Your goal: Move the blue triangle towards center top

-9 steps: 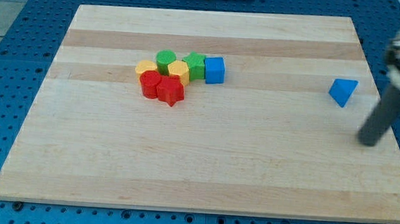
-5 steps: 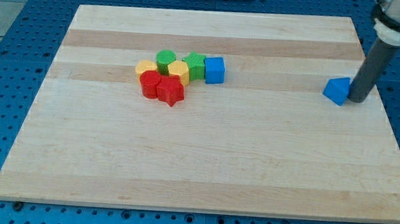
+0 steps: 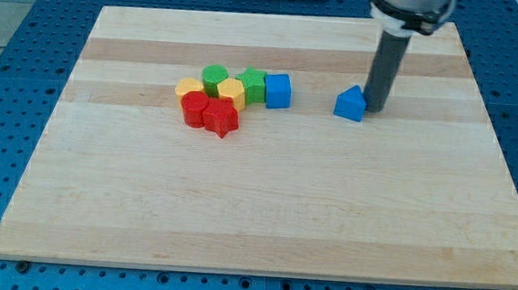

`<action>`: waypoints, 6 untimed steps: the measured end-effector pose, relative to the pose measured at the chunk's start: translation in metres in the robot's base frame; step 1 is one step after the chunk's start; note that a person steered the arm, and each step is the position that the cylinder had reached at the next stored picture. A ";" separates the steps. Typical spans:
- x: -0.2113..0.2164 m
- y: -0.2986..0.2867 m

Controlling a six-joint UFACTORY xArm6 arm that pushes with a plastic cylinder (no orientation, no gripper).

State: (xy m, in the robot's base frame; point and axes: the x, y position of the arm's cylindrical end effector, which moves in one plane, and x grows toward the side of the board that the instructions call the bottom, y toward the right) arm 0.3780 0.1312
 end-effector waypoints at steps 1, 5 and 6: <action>-0.024 -0.012; 0.027 -0.113; 0.041 -0.121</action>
State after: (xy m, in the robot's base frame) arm 0.4188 0.0097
